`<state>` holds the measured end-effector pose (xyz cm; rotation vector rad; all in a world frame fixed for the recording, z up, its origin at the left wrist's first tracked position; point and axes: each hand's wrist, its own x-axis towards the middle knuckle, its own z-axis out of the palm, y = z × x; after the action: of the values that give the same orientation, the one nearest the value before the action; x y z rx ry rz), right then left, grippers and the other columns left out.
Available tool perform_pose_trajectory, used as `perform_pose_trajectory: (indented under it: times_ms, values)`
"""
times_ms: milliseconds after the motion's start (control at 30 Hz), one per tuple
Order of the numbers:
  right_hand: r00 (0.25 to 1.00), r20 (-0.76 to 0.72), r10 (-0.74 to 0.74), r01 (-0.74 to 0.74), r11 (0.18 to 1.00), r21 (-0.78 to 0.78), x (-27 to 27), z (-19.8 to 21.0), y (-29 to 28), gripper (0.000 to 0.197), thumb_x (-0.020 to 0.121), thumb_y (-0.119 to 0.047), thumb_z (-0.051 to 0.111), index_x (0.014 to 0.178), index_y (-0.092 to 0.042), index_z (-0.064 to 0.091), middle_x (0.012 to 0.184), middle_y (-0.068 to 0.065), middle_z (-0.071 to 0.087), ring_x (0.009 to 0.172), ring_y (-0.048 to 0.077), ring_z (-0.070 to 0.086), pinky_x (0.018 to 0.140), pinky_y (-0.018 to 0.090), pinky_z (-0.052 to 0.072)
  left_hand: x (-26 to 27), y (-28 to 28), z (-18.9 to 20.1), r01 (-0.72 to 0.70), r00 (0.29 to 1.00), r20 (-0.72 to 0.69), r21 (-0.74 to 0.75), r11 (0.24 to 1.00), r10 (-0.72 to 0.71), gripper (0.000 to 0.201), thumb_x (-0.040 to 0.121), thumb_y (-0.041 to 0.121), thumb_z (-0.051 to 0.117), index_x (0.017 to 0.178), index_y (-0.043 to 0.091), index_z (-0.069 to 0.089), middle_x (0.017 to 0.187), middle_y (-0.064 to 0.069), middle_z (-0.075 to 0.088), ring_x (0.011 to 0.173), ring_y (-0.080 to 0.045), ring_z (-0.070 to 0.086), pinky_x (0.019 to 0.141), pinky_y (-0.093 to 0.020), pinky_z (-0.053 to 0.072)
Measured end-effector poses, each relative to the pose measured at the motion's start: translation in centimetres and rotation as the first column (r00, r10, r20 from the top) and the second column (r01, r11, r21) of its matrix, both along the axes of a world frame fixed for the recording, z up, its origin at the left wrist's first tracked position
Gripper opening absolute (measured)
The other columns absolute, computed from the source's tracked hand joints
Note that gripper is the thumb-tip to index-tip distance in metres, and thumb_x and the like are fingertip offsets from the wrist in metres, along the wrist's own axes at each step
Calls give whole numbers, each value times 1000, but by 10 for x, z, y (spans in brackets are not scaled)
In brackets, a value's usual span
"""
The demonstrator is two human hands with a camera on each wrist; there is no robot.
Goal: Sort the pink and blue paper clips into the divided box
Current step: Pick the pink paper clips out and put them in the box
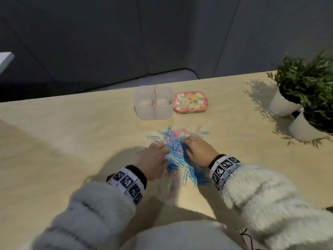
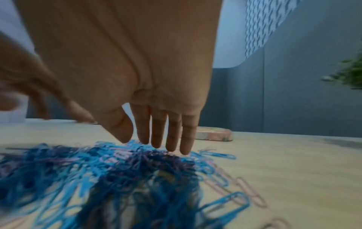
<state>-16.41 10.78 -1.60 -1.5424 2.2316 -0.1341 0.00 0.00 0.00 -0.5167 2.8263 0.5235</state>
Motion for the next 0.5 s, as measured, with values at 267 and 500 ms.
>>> perform_pose_trajectory:
  times_ms: [267, 500]
  values:
    - [992, 40, 123, -122, 992, -42, 32, -6, 11, 38, 82, -21, 37, 111, -13, 60, 111, 10, 62, 102, 33, 55, 86, 42, 44, -24, 2, -32, 80, 993, 89, -72, 994, -73, 53, 93, 32, 41, 142, 18, 27, 152, -2, 28, 140, -22, 24, 113, -40, 27]
    - [974, 88, -207, 216, 969, -116, -20, 2, -12, 24, 86, -9, 49, 101, -15, 67, 107, 8, 66, 105, 28, 56, 84, 35, 43, -7, 0, -28, 37, 998, 50, -94, 995, -32, 41, 91, 32, 42, 131, 22, 42, 143, 0, 36, 130, -24, 34, 108, -40, 26]
